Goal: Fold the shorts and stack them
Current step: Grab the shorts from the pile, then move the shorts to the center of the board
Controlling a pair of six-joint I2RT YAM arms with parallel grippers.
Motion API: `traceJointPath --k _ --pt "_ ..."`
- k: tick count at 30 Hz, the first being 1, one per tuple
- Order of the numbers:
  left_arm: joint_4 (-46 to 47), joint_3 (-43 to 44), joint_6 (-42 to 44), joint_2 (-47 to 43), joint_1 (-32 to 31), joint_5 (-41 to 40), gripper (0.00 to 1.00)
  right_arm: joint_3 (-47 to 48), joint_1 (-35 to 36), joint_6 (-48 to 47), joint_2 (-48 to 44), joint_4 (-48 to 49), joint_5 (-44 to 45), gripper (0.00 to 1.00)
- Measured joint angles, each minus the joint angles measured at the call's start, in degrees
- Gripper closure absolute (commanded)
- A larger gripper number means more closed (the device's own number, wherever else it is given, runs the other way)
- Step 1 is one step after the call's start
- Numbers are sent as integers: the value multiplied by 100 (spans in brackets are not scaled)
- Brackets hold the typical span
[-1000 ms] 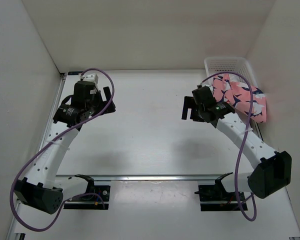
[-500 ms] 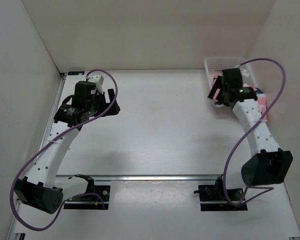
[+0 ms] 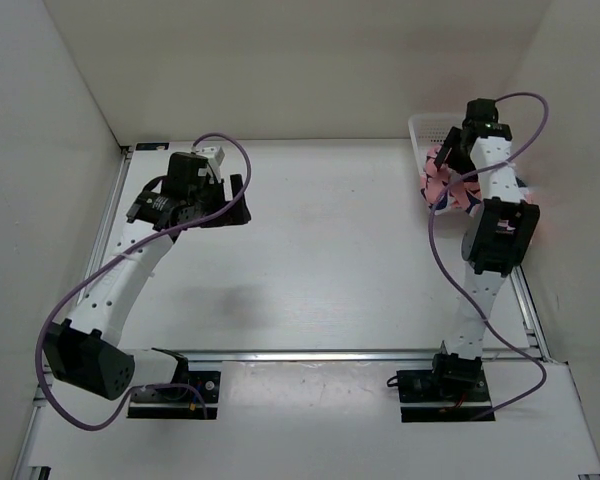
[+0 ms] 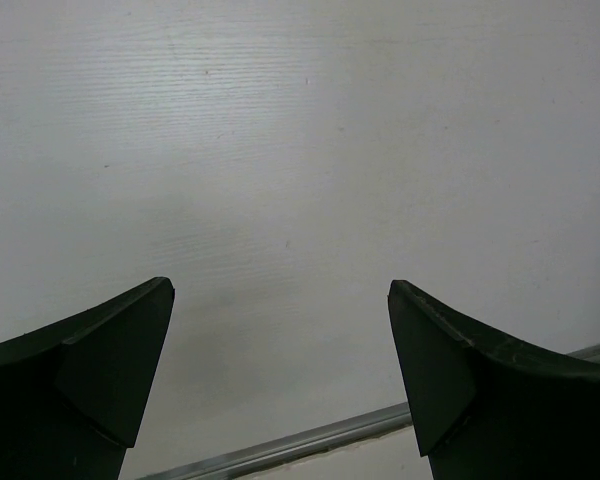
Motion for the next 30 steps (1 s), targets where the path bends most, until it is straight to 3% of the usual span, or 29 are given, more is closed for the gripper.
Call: traceJointPath --k 2,3,5,7,12,18,24,30 --pt "-13 13 35 15 -15 9 0 350 2 -48 483 -44 -22 39" --pt "-33 37 59 15 -24 0 0 463 4 -72 640 -66 -28 66" --pt "-57 111 105 17 -31 -52 0 586 4 -127 780 -122 -35 89" --pt "-85 219 177 24 -31 -133 0 691 2 -111 782 -203 -20 100" --pt "-170 509 352 52 -31 -240 0 772 11 -127 369 -203 -44 100" --pt "-262 815 378 149 -31 -234 0 699 293 -372 -1040 -155 -599 100" --pt "-428 1204 354 162 48 -275 0 1746 1718 -568 -2127 186 -1451 100" --pt "-855 1923 232 138 675 -398 0 1797 3003 -673 -2844 802 -2409 100"
